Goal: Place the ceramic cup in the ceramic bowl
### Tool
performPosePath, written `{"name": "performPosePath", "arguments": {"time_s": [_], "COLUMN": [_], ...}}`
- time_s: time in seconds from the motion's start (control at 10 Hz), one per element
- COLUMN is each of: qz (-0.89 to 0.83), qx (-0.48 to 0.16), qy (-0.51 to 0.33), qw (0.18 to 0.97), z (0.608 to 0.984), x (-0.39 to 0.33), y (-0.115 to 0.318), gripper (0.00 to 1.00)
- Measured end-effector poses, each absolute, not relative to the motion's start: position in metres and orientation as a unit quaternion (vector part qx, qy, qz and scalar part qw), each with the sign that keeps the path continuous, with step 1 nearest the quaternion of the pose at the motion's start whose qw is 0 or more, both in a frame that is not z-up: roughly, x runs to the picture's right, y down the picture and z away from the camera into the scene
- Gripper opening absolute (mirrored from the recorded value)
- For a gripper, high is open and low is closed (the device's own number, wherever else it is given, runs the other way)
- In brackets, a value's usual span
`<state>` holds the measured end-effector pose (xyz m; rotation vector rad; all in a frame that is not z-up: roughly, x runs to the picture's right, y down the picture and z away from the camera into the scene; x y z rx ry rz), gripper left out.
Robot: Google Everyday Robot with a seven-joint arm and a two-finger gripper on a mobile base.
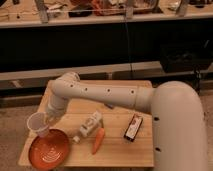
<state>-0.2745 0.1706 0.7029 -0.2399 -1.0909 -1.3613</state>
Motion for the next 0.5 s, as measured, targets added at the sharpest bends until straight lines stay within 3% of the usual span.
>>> {"name": "performPosePath", "arguments": {"time_s": [0.5], "qz": [-0.588], "qx": [-0.119], "qy": [-0.484], "qw": [0.637], "z": [0.688], "x": [-0.269], "y": [0.188], "gripper": [0.02]}}
